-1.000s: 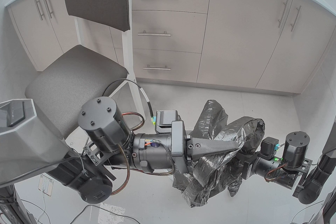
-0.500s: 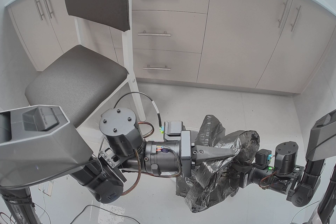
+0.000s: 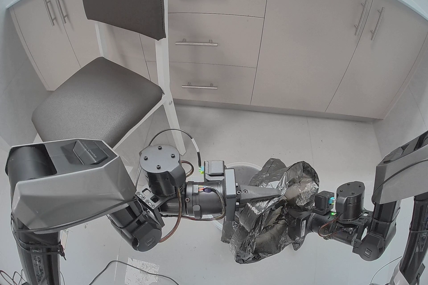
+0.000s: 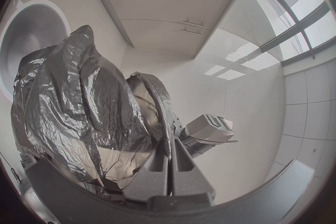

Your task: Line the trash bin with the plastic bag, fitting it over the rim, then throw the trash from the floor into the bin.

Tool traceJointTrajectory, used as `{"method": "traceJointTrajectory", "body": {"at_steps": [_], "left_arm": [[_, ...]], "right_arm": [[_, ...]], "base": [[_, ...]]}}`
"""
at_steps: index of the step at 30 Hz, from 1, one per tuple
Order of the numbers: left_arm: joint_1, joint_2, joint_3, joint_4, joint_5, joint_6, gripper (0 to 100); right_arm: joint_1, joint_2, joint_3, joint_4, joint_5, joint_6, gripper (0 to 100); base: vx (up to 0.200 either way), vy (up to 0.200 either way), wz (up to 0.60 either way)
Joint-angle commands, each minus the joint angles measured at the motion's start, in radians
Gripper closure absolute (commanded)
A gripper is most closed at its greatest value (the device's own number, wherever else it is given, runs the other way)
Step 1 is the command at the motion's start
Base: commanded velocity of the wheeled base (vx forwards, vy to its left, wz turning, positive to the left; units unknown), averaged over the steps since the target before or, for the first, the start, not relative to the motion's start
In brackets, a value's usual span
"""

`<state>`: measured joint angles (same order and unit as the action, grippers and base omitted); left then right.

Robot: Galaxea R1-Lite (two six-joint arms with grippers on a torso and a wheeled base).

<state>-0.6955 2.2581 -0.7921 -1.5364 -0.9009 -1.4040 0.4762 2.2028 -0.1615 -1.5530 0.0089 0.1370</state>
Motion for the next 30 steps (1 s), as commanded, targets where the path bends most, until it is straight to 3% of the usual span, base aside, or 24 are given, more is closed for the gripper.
{"method": "traceJointTrajectory", "body": {"at_steps": [1, 10, 30], "left_arm": [[0.036, 0.054, -0.021, -0.001, 0.005, -0.001, 100], [0.094, 0.049, -0.019, -0.001, 0.007, -0.003, 100], [0.119, 0.024, 0.051, -0.001, 0.01, 0.002, 100]], "right_arm": [[-0.01, 0.063, -0.056, -0.018, 0.0, 0.012, 100], [0.001, 0.114, -0.144, -0.018, 0.005, 0.018, 100], [0.071, 0.166, -0.159, -0.018, 0.008, 0.096, 100]], "base": [[0.0, 0.0, 0.0], [0.0, 0.0, 0.0], [0.0, 0.0, 0.0]]}}
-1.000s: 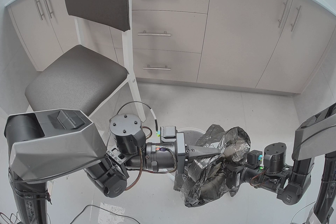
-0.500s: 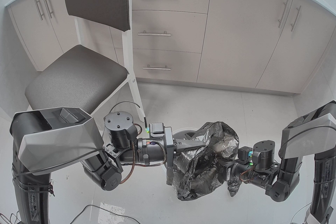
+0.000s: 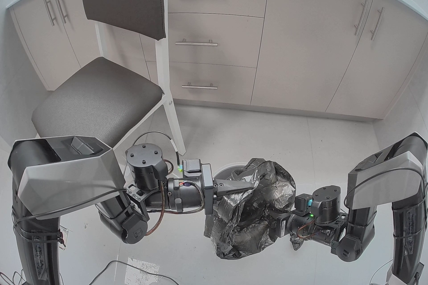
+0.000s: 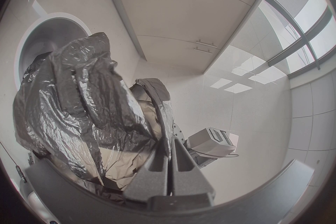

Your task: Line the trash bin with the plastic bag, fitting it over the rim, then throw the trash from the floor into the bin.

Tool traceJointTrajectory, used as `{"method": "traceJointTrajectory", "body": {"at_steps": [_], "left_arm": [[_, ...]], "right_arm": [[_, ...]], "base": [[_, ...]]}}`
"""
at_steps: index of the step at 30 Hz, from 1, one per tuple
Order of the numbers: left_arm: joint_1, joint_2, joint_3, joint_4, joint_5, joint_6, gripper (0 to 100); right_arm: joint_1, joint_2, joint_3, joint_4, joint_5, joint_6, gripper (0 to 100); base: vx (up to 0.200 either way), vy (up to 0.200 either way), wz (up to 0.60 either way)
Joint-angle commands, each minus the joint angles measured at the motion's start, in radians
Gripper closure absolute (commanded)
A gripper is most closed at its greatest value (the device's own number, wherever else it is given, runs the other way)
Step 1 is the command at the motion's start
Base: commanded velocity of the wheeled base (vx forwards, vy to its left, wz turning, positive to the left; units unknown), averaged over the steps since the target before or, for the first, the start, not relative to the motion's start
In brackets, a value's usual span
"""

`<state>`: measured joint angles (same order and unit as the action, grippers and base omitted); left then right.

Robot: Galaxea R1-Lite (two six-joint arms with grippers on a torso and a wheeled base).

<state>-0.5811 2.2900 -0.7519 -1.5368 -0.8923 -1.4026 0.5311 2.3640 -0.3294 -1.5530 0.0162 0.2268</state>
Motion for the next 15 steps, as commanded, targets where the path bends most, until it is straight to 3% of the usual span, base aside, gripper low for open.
{"method": "traceJointTrajectory", "body": {"at_steps": [1, 11, 15], "left_arm": [[0.004, -0.006, 0.011, 0.0, 0.001, 0.0, 100], [0.02, 0.036, -0.001, 0.0, 0.006, 0.007, 100], [0.055, 0.111, -0.064, 0.001, 0.003, 0.094, 100]], "right_arm": [[0.023, 0.003, 0.012, -0.018, 0.001, 0.014, 100], [0.001, 0.055, -0.022, -0.018, -0.007, 0.026, 100], [-0.049, 0.086, -0.077, -0.018, -0.009, 0.025, 100]], "base": [[0.0, 0.0, 0.0], [0.0, 0.0, 0.0], [0.0, 0.0, 0.0]]}}
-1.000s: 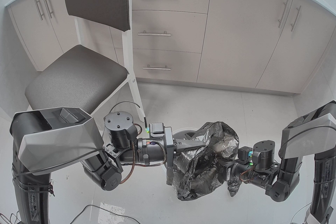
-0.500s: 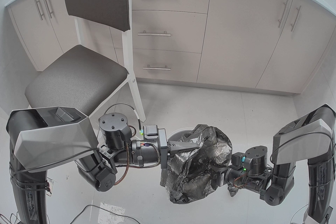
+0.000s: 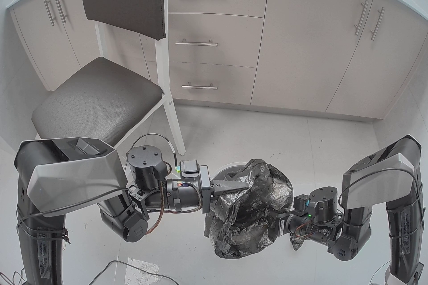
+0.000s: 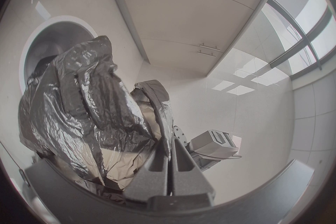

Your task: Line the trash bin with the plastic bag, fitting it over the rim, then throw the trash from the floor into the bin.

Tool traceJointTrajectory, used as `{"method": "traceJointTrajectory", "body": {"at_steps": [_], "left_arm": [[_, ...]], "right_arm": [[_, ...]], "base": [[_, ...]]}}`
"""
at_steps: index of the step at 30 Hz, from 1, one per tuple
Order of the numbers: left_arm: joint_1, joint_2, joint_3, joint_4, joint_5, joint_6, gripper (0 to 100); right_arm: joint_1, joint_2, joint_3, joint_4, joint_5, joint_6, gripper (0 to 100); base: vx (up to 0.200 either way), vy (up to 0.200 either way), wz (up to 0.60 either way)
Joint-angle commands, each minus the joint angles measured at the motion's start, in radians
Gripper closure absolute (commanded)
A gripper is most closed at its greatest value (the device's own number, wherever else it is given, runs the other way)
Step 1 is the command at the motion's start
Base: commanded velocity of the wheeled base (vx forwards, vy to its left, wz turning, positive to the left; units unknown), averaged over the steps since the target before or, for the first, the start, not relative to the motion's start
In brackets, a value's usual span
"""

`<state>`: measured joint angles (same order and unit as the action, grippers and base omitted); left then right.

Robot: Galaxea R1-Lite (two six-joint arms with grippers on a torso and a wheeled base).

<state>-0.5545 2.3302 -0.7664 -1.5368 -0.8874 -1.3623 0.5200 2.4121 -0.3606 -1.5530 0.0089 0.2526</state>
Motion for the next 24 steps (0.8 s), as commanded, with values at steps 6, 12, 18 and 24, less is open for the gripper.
{"method": "traceJointTrajectory", "body": {"at_steps": [6, 12, 18, 24], "left_arm": [[0.084, 0.129, -0.148, 0.004, -0.002, 0.1, 100], [0.11, 0.147, -0.172, 0.044, -0.001, 0.186, 100], [0.099, 0.116, -0.169, 0.176, 0.005, 0.376, 100], [0.051, 0.069, -0.209, 0.397, 0.263, 0.586, 100]], "right_arm": [[-0.067, 0.064, -0.093, -0.018, -0.003, -0.01, 100], [-0.069, 0.078, -0.096, -0.018, -0.003, -0.01, 100], [-0.072, 0.076, -0.1, -0.018, -0.004, -0.012, 100], [-0.074, 0.071, -0.103, -0.018, -0.006, -0.012, 100]], "base": [[0.0, 0.0, 0.0], [0.0, 0.0, 0.0], [0.0, 0.0, 0.0], [0.0, 0.0, 0.0]]}}
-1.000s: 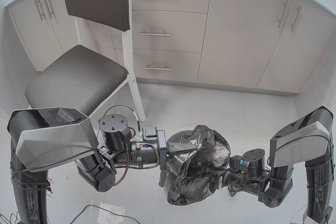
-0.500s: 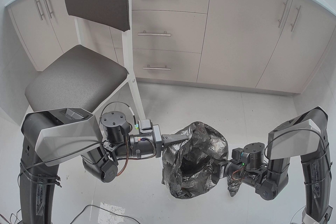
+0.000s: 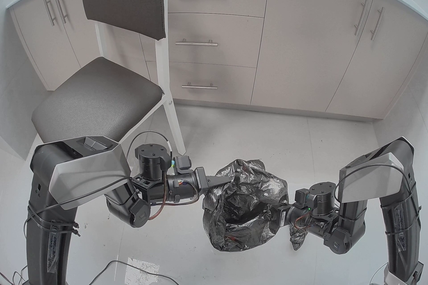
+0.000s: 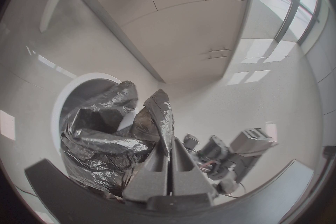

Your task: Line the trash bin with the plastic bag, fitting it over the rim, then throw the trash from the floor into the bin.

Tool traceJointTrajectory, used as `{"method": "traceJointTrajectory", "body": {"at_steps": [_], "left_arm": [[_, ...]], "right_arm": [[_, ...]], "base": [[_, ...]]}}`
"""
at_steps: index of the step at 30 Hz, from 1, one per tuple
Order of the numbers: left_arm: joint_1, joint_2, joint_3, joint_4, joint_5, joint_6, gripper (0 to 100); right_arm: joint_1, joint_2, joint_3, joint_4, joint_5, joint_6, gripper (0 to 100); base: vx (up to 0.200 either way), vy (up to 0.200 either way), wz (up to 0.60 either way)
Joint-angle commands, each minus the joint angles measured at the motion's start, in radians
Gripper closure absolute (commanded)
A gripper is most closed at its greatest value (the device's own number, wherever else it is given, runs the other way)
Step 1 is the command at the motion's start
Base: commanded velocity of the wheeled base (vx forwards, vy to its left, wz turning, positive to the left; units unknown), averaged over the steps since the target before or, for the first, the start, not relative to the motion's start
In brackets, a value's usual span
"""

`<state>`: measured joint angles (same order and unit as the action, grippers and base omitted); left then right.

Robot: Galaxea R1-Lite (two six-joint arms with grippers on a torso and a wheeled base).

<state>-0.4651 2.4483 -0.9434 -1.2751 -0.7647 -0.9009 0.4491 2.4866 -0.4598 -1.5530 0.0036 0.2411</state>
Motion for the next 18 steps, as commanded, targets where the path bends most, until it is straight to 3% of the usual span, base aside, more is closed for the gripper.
{"method": "traceJointTrajectory", "body": {"at_steps": [1, 2, 3, 4, 6, 12, 15, 18], "left_arm": [[-0.052, -0.057, -0.055, 0.23, 0.26, 0.227, 100], [-0.055, -0.058, -0.061, 0.249, 0.286, 0.247, 100], [-0.073, -0.055, -0.098, 0.321, 0.443, 0.329, 100], [-0.086, -0.057, -0.117, 0.349, 0.522, 0.349, 100], [-0.095, -0.055, -0.14, 0.372, 0.581, 0.362, 100], [-0.096, -0.022, -0.153, 0.373, 0.605, 0.445, 100], [-0.096, 0.0, -0.155, 0.369, 0.683, 0.533, 100], [-0.101, 0.003, -0.155, 0.352, 0.702, 0.579, 100]], "right_arm": [[-0.003, -0.002, -0.01, -0.018, -0.002, 0.0, 100], [-0.003, -0.002, -0.013, -0.018, -0.002, 0.0, 100], [-0.004, 0.002, -0.017, -0.018, -0.002, 0.0, 100], [-0.006, 0.005, -0.023, -0.018, -0.002, 0.0, 100], [-0.007, 0.014, -0.039, -0.018, -0.004, 0.0, 100], [-0.044, 0.075, -0.097, -0.018, -0.08, -0.055, 100], [-0.055, 0.08, -0.106, -0.018, -0.083, -0.063, 100], [-0.064, 0.083, -0.119, -0.018, -0.085, -0.078, 100]], "base": [[0.0, 0.0, 0.0], [0.0, 0.0, 0.0], [0.0, 0.0, 0.0], [0.0, 0.0, 0.0], [0.0, 0.0, 0.0], [0.0, 0.0, 0.0], [0.0, 0.0, 0.0], [0.0, 0.0, 0.0]]}}
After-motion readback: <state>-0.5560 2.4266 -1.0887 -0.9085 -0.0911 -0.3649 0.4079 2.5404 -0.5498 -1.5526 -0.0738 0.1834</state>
